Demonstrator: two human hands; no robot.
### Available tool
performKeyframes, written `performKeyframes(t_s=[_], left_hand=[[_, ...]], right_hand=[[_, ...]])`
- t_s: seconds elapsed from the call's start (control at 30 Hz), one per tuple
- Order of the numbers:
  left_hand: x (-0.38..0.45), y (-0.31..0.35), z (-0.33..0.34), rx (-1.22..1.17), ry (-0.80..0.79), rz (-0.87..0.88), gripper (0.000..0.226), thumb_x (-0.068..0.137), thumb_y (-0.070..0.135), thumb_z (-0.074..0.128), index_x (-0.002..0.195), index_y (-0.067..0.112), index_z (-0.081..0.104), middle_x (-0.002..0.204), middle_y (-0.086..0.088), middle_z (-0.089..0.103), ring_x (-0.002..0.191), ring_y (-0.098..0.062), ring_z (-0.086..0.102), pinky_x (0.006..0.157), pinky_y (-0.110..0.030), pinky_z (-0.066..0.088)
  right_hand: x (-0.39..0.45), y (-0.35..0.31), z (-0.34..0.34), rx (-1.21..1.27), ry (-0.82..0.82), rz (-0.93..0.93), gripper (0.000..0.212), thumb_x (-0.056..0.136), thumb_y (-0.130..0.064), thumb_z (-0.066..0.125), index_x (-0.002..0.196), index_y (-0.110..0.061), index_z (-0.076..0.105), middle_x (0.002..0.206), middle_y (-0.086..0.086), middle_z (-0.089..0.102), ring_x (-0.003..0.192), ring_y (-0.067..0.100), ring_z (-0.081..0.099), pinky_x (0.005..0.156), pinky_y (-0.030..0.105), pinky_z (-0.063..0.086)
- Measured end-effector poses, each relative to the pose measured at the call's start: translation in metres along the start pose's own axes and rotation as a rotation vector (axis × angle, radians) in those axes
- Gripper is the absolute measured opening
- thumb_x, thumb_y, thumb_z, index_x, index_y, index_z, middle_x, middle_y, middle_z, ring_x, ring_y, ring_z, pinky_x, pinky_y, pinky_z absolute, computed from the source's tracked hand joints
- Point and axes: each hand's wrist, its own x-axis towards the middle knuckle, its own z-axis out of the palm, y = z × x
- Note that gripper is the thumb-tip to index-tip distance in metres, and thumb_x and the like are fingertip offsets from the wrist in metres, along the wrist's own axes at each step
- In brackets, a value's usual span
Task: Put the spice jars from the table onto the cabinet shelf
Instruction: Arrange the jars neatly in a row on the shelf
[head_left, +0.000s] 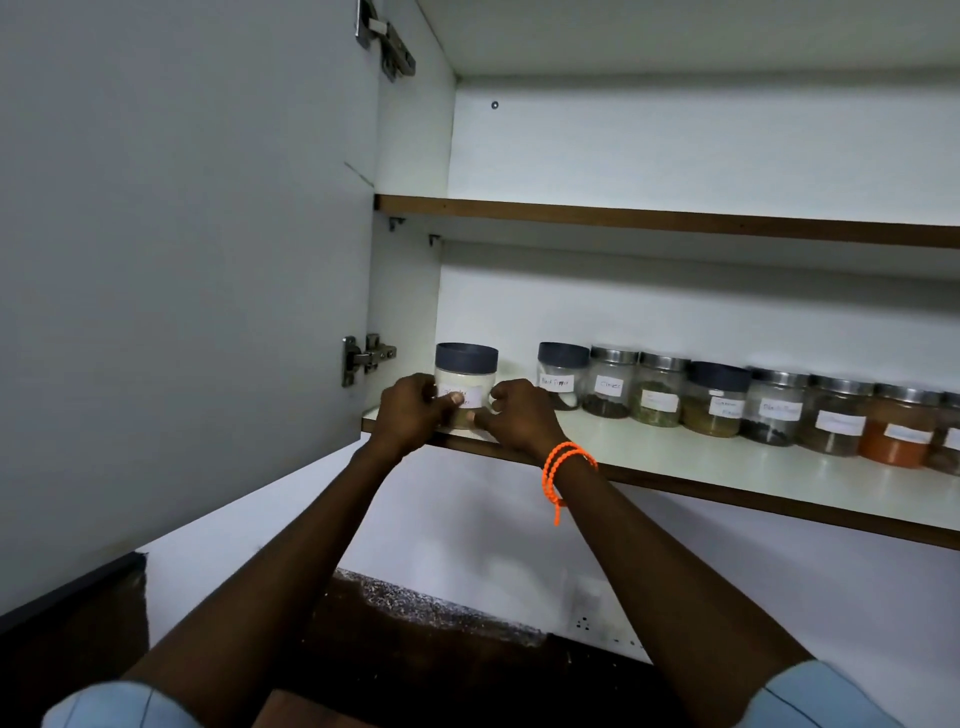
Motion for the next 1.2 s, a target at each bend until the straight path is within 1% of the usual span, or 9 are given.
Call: performKeyframes(t_s=[0.13, 0.23, 0.3, 0.43, 0.6, 0.73, 0.93, 1.1, 1.2], left_hand=[[0.03, 0.007, 0.01, 0.052, -0.124, -0.057, 0.043, 0.09, 0.044, 0.074, 0.089, 0.001, 0.076, 0.083, -0.013, 0.073, 0.082, -0.026, 0.063, 0.068, -0.03, 0.042], [0.052, 0.01, 0.024, 0.087, -0.17, -0.107, 0.048, 0.088, 0.047, 0.075, 0.068, 0.005, 0.068, 0.065, -0.006, 0.062, 0.075, -0.023, 0.057, 0.057, -0.029, 0.037], [0.066, 0.01, 0.035, 0.121, -0.201, -0.104, 0.048, 0.088, 0.048, 0.074, 0.065, 0.009, 0.061, 0.067, -0.005, 0.063, 0.08, -0.027, 0.061, 0.057, -0.028, 0.037], [0.09, 0.01, 0.06, 0.175, -0.236, -0.098, 0.041, 0.09, 0.045, 0.073, 0.092, 0.005, 0.069, 0.102, -0.018, 0.074, 0.099, -0.032, 0.069, 0.072, -0.028, 0.043], [0.113, 0.008, 0.084, 0.247, -0.263, -0.04, 0.026, 0.093, 0.034, 0.07, 0.089, 0.009, 0.064, 0.106, -0.018, 0.074, 0.085, -0.029, 0.064, 0.073, -0.028, 0.042], [0.13, 0.012, 0.086, 0.439, -0.402, 0.014, 0.04, 0.096, 0.029, 0.066, 0.125, 0.002, 0.063, 0.126, -0.018, 0.067, 0.116, -0.033, 0.064, 0.092, -0.035, 0.049], [0.146, 0.003, 0.102, 0.57, -0.444, -0.02, 0.048, 0.101, 0.044, 0.052, 0.13, 0.007, 0.063, 0.134, -0.016, 0.063, 0.124, -0.033, 0.059, 0.102, -0.038, 0.047], [0.141, -0.01, 0.106, 0.626, -0.486, -0.047, 0.056, 0.103, 0.048, 0.04, 0.147, 0.015, 0.048, 0.147, -0.016, 0.043, 0.141, -0.035, 0.033, 0.113, -0.047, 0.037], [0.134, -0.009, 0.104, 0.632, -0.49, -0.041, 0.06, 0.103, 0.052, 0.041, 0.15, 0.014, 0.046, 0.15, -0.015, 0.04, 0.145, -0.034, 0.029, 0.116, -0.051, 0.034]], right_hand=[[0.016, 0.007, -0.001, -0.072, 0.025, 0.084, 0.035, 0.087, -0.041, 0.074, 0.084, -0.011, 0.054, 0.107, 0.019, 0.071, 0.105, 0.035, 0.065, 0.072, 0.031, 0.035], [0.031, 0.017, -0.002, -0.091, 0.005, 0.137, 0.043, 0.086, -0.045, 0.074, 0.094, -0.004, 0.066, 0.108, 0.02, 0.071, 0.106, 0.036, 0.067, 0.073, 0.032, 0.041], [0.041, 0.023, -0.003, -0.093, -0.013, 0.18, 0.053, 0.084, -0.047, 0.075, 0.105, 0.001, 0.068, 0.108, 0.019, 0.072, 0.105, 0.035, 0.068, 0.076, 0.035, 0.047], [0.059, 0.034, -0.004, -0.116, -0.002, 0.216, 0.046, 0.082, -0.041, 0.075, 0.1, 0.001, 0.068, 0.105, 0.021, 0.073, 0.096, 0.033, 0.069, 0.073, 0.034, 0.05], [0.079, 0.043, -0.001, -0.18, 0.074, 0.238, 0.039, 0.082, -0.033, 0.076, 0.107, -0.005, 0.068, 0.109, 0.016, 0.072, 0.101, 0.035, 0.071, 0.088, 0.046, 0.061], [0.092, 0.05, 0.008, -0.217, 0.136, 0.226, 0.048, 0.083, -0.043, 0.078, 0.115, -0.01, 0.068, 0.116, 0.014, 0.07, 0.107, 0.034, 0.07, 0.091, 0.045, 0.06], [0.102, 0.056, 0.018, -0.368, 0.208, 0.173, 0.037, 0.087, -0.036, 0.074, 0.115, -0.013, 0.067, 0.12, 0.013, 0.071, 0.113, 0.034, 0.069, 0.09, 0.04, 0.057], [0.099, 0.06, 0.017, -0.338, 0.167, 0.163, 0.046, 0.085, -0.041, 0.076, 0.119, -0.011, 0.064, 0.123, 0.014, 0.067, 0.117, 0.036, 0.066, 0.097, 0.044, 0.056], [0.093, 0.063, 0.012, -0.306, 0.114, 0.137, 0.049, 0.082, -0.041, 0.079, 0.118, -0.01, 0.068, 0.12, 0.014, 0.069, 0.113, 0.034, 0.068, 0.096, 0.045, 0.057]])
